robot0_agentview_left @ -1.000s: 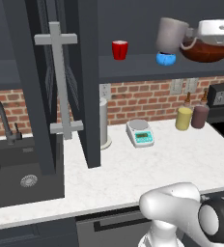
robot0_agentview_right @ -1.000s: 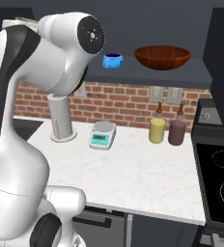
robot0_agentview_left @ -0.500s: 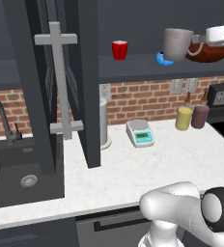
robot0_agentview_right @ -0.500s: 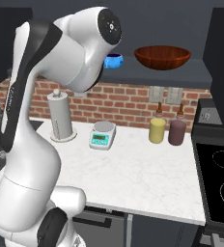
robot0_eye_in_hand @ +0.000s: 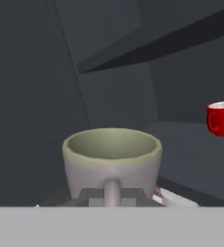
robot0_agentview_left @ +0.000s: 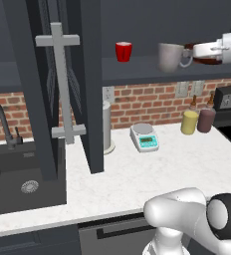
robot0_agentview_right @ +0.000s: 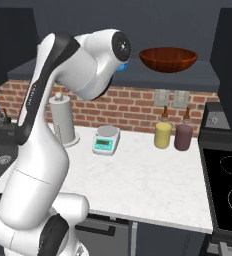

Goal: Gather all objects into one cabinet and sort the glasses and bowls to opposite sides.

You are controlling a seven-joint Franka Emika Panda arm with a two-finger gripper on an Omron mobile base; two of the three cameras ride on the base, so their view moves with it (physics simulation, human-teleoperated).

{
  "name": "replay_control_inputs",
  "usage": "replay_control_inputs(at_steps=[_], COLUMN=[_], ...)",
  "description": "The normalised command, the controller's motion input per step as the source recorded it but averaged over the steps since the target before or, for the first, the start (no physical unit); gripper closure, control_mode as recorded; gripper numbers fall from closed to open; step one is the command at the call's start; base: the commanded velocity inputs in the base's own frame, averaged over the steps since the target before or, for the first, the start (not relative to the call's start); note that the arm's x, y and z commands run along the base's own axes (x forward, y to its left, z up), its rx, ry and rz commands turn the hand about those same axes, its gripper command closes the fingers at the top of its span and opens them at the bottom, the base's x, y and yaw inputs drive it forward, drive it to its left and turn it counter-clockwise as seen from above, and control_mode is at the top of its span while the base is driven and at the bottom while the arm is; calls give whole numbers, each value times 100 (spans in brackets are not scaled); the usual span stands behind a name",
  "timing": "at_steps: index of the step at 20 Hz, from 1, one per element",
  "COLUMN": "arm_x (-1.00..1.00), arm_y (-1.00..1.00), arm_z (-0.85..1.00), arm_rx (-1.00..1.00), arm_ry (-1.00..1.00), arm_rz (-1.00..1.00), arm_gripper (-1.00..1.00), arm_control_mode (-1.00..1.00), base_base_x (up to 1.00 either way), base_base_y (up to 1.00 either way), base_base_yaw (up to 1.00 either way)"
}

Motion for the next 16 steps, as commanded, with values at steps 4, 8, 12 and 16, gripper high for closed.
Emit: replay_control_inputs(at_steps=[4, 8, 12, 16], arm_x=[51, 35, 15, 33], arm_y=[0, 0, 0, 0], arm_z=[0, 0, -8, -5], arm_rx=[0, -6, -18, -11], arm_ry=[1, 5, 1, 0], arm_rz=[-8, -10, -12, -15], arm_gripper=[100, 100, 100, 100], arm_control_mode=[-100, -100, -100, -100], base_base_x=[0, 0, 0, 0], base_base_y=[0, 0, 0, 0], base_base_yaw=[0, 0, 0, 0])
